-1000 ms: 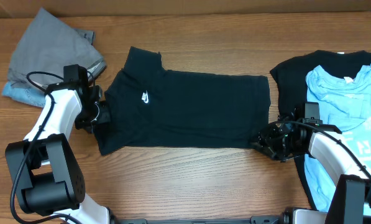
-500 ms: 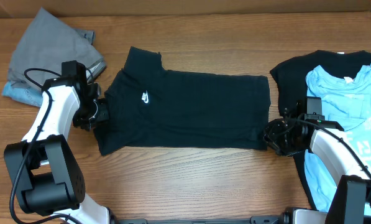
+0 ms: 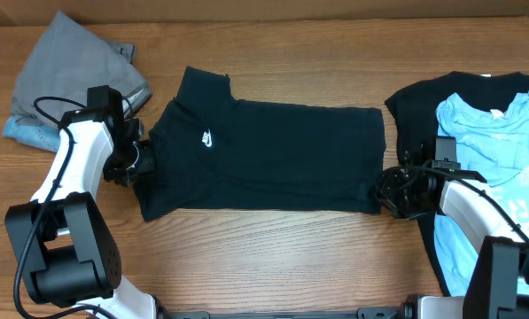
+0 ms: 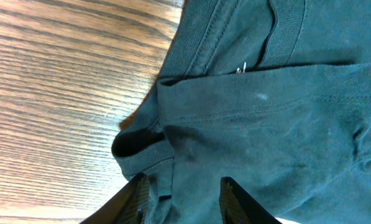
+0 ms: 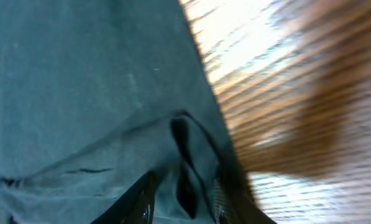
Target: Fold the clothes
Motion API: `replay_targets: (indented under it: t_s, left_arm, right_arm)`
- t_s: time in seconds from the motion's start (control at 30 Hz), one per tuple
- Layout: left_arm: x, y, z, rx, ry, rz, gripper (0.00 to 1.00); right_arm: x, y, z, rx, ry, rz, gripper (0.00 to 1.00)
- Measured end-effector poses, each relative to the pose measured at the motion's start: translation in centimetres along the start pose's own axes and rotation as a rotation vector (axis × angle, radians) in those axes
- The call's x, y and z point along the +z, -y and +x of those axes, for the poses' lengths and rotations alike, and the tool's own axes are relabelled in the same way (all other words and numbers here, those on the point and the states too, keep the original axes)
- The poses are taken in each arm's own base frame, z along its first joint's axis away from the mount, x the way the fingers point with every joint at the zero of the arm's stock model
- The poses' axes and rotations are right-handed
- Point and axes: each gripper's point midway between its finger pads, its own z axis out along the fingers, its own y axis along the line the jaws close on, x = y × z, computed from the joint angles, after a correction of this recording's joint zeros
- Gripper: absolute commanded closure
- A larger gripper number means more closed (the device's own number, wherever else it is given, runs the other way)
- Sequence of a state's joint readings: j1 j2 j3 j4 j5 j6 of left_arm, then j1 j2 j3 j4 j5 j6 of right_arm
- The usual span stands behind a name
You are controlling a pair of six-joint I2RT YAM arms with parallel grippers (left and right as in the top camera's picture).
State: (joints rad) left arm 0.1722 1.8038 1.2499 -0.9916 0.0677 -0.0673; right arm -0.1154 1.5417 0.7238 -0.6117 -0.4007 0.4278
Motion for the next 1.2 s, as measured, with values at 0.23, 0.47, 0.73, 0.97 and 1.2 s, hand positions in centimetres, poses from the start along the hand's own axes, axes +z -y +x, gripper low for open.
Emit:
replay_targets:
  t_s: [0.23, 0.47, 0.73, 0.97, 1.2]
  left_arm:
    - [0.0, 0.0, 0.0, 0.0, -0.001, 0.0, 0.6]
    - [0.0, 0.0, 0.0, 0.0, -0.001, 0.0, 0.6]
    - [0.0, 0.0, 0.1, 0.0, -0.003, 0.0, 0.6]
    - [0.0, 0.0, 0.1, 0.0, -0.004, 0.0, 0.6]
    - [0.0, 0.0, 0.1, 0.0, -0.004, 0.0, 0.59]
  right_arm:
    - [0.0, -0.8, 0.4, -0.044, -0.024, -0.046, 0.7]
    - [0.0, -1.0, 0.5, -0.064, -0.028, -0.057, 0.79]
    - [0.0, -1.4, -0.1, -0.075, -0.005, -0.076, 0.96]
    - [-0.4, -3.1, -1.9, -0.094, 0.061, -0.142, 0.96]
    - [-0.8, -3.9, -4.4, -0.034, 0.158, -0.161, 0.96]
